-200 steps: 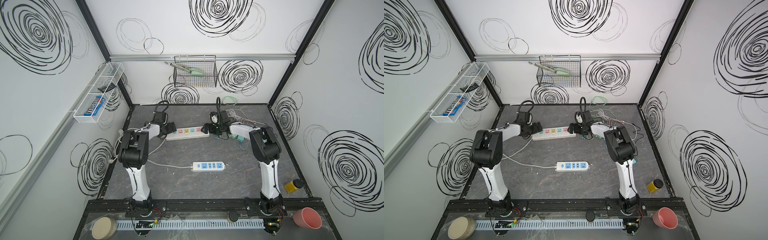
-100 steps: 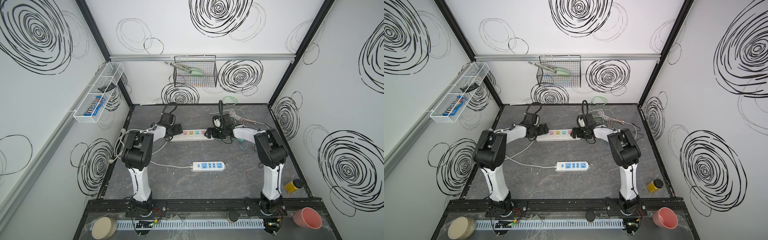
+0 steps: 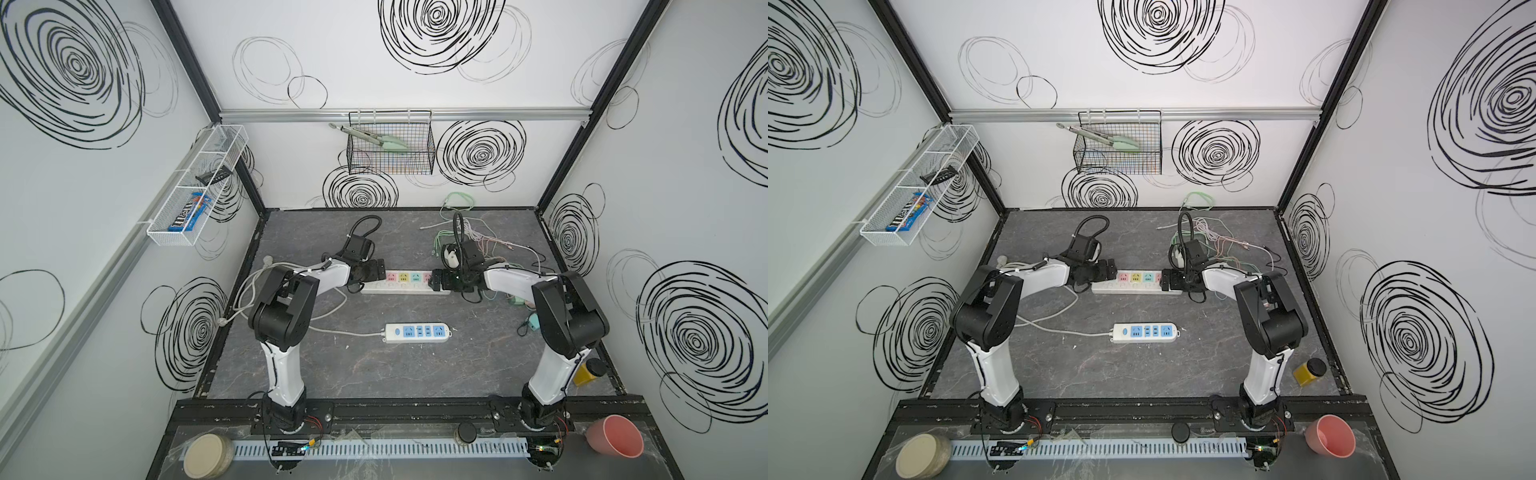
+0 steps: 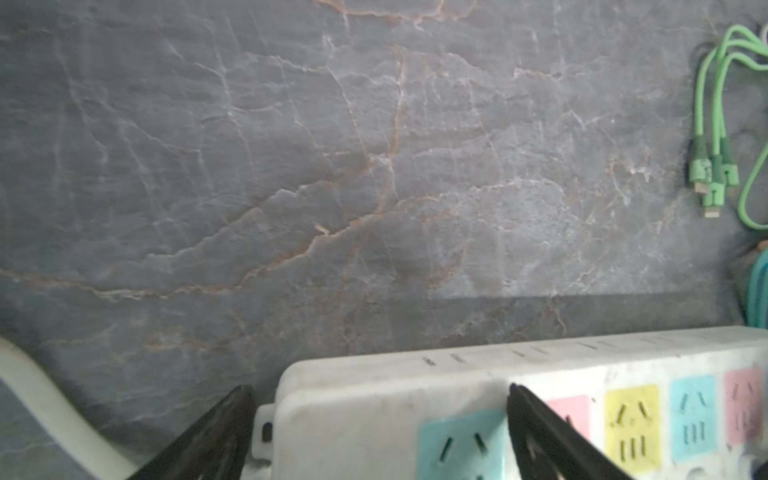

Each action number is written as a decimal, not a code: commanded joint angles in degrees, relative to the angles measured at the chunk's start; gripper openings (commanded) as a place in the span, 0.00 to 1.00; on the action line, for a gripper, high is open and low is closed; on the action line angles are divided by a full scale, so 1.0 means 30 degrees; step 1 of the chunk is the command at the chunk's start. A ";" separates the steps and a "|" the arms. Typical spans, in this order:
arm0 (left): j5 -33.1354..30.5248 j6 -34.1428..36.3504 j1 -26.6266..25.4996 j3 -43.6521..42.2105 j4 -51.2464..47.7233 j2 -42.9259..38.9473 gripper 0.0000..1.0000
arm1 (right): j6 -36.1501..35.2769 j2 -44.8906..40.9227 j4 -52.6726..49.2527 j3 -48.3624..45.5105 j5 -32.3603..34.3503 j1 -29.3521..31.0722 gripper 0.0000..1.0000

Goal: Insert the plug

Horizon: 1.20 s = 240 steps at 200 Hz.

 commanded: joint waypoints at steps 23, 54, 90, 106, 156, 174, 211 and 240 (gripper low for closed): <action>0.1156 -0.0378 -0.0501 -0.0331 -0.0164 -0.1024 0.96 | -0.0443 -0.1487 0.0577 -0.0164 -0.1574 -0.0073 0.97; 0.1158 -0.0121 0.0106 -0.0529 -0.0420 -0.1836 0.96 | -0.0851 -0.1999 -0.0078 0.0349 -0.1619 -0.0259 0.97; 0.1240 -0.0122 0.0282 -0.1235 -0.0172 -0.3019 0.96 | -0.1181 -0.2680 -0.0906 0.0556 -0.1158 -0.0322 0.97; 0.1105 -0.0175 0.0278 -0.1543 -0.0007 -0.3544 0.96 | -0.1212 -0.3067 -0.1189 0.0479 -0.0617 -0.0318 0.97; -0.0373 -0.0518 0.0233 -0.2876 0.1215 -0.6227 0.96 | -0.0582 -0.5779 -0.0593 -0.1032 0.1277 -0.0710 0.97; -0.1295 -0.0883 0.0342 -0.4254 0.2784 -0.8040 0.96 | 0.0371 -0.6919 -0.0049 -0.1911 0.2726 -0.1321 0.97; -0.2386 -0.2105 0.1369 -0.5628 0.3672 -1.0292 0.96 | 0.1511 -0.8578 0.2645 -0.4146 0.1439 -0.3504 0.98; -0.2158 -0.2703 0.2214 -0.6973 0.4766 -1.1720 0.96 | 0.2282 -0.8478 0.2945 -0.4432 0.1484 -0.4028 1.00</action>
